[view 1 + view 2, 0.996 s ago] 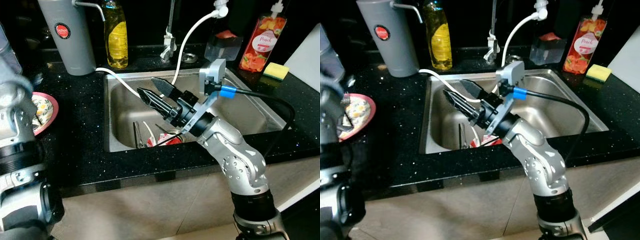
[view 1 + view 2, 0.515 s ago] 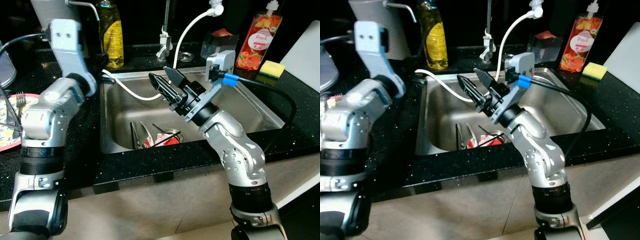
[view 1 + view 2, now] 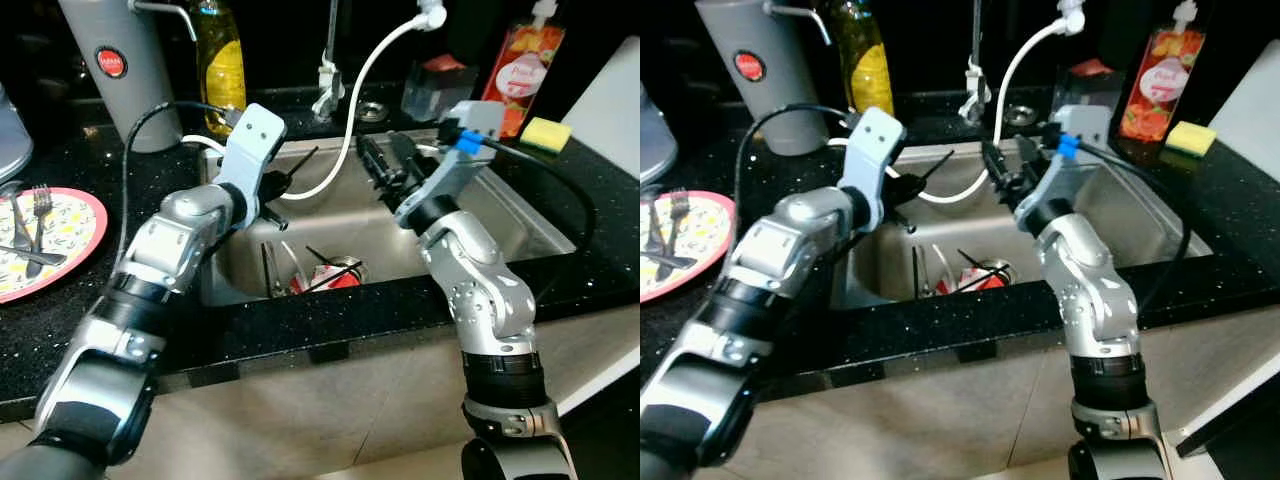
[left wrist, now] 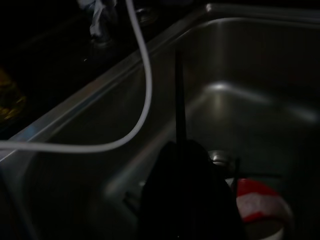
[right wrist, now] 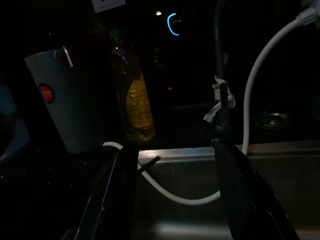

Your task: Kitchen organization

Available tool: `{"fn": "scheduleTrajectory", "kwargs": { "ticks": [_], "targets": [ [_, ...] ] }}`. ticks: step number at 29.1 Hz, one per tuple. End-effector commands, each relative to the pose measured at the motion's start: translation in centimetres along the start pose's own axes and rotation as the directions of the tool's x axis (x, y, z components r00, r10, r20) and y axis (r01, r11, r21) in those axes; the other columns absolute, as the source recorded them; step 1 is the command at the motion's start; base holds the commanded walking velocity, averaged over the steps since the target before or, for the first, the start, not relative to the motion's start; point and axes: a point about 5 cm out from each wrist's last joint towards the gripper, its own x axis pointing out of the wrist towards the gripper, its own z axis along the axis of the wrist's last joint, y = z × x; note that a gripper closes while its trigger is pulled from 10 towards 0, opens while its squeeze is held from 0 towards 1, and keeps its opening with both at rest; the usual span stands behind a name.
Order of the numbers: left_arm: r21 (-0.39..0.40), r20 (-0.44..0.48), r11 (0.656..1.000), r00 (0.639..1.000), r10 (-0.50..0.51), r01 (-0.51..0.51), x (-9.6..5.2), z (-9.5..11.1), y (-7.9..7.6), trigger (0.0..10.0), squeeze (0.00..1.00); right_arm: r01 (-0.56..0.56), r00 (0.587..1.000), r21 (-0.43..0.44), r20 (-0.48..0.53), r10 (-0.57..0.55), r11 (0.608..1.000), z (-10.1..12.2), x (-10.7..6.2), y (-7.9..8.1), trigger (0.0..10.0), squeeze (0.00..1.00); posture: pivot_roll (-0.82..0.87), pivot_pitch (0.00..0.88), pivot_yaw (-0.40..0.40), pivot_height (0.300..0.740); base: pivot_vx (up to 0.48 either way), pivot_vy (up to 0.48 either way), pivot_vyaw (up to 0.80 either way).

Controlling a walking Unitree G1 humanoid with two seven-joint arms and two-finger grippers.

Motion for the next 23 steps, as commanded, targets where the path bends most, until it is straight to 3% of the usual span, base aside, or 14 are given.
{"fn": "scheduleTrajectory", "kwargs": {
  "ticks": [1,3,4,5,6,7,8,10,11,12,14,17,21,23],
  "targets": [
    [0.003,0.031,1.0,0.999,0.017,-0.017,0.3,0.7,0.1,10.0,1.0,0.002,1.0,0.002,0.018,-0.002,1.0,0.2,0.1,0.1,10.0,0.0,0.03,0.0,0.025,0.74,0.0,0.0,0.0],
    [-0.065,0.167,0.998,0.986,-0.011,0.023,0.0,2.4,-0.1,10.0,1.0,0.002,1.0,0.012,0.031,-0.003,1.0,0.3,0.0,0.3,10.0,0.0,0.03,0.0,0.027,0.74,0.0,0.0,0.0],
    [-0.133,0.304,0.988,0.952,-0.035,0.079,-0.8,4.3,-0.3,10.0,1.0,-0.002,0.999,0.021,0.039,0.001,1.0,0.4,-0.1,0.4,10.0,0.0,0.02,0.0,0.027,0.74,0.0,0.0,0.0],
    [-0.133,0.304,0.988,0.952,-0.035,0.079,-0.8,4.3,-0.3,10.0,1.0,-0.002,0.999,0.021,0.039,0.001,1.0,0.4,-0.1,0.4,10.0,0.0,0.02,0.0,0.027,0.74,0.0,0.0,0.0],
    [-0.168,0.395,0.978,0.918,-0.047,0.122,-1.4,5.5,-0.3,10.0,0.0,-0.004,0.999,0.027,0.045,0.003,1.0,0.5,-0.1,0.4,10.0,0.0,0.03,0.0,0.026,0.74,0.0,0.0,0.0],
    [-0.2,0.484,0.972,0.875,-0.012,0.124,-2.3,6.8,0.2,10.0,0.0,-0.01,0.999,0.035,0.053,0.008,0.999,0.5,-0.2,0.5,10.0,0.0,0.03,0.0,0.026,0.74,0.0,0.0,0.0],
    [-0.2,0.484,0.972,0.875,-0.012,0.124,-2.3,6.8,0.2,10.0,0.0,-0.01,0.999,0.035,0.053,0.008,0.999,0.5,-0.2,0.5,10.0,0.0,0.03,0.0,0.026,0.74,0.0,0.0,0.0],
    [-0.229,0.576,0.973,0.808,0.121,0.018,-3.7,8.4,1.8,10.0,0.0,-0.024,0.998,0.047,0.065,0.02,0.999,0.6,-0.2,0.8,10.0,0.0,0.04,0.0,0.021,0.74,0.0,0.0,0.0],
    [-0.229,0.576,0.973,0.808,0.121,0.018,-3.7,8.4,1.8,10.0,0.0,-0.024,0.998,0.047,0.065,0.02,0.999,0.6,-0.2,0.8,10.0,0.0,0.04,0.0,0.021,0.74,0.0,0.0,0.0],
    [-0.193,0.577,0.978,0.797,0.177,-0.077,-4.3,8.7,2.4,10.0,0.0,-0.03,0.997,0.053,0.069,0.027,0.998,0.6,-0.2,1.0,10.0,0.0,0.04,0.0,0.02,0.74,0.0,0.0,0.0],
    [-0.072,0.518,0.969,0.821,0.239,-0.236,-4.7,8.0,2.8,10.0,0.0,-0.044,0.997,0.059,0.073,0.04,0.997,0.6,0.0,1.2,10.0,0.0,0.05,0.0,0.011,0.74,0.0,0.0,0.0],
    [-0.02,0.457,0.949,0.841,0.288,-0.314,-5.2,6.8,3.2,10.0,0.0,-0.061,0.996,0.064,0.074,0.057,0.996,0.5,0.1,1.5,10.0,0.0,0.06,0.0,0.001,0.74,0.0,0.0,0.0],
    [0.003,0.427,0.928,0.84,0.335,-0.372,-5.9,6.1,3.7,10.0,0.0,-0.079,0.995,0.071,0.074,0.073,0.994,0.5,0.1,1.9,10.0,0.0,0.09,0.0,-0.013,0.74,0.0,0.0,0.0],
    [-0.036,0.408,0.911,0.826,0.389,-0.412,-7.0,5.7,4.5,10.0,0.0,-0.099,0.993,0.071,0.073,0.094,0.993,0.4,0.3,2.2,10.0,0.0,0.09,0.0,-0.018,0.74,0.0,0.0,0.0]
  ]
}}
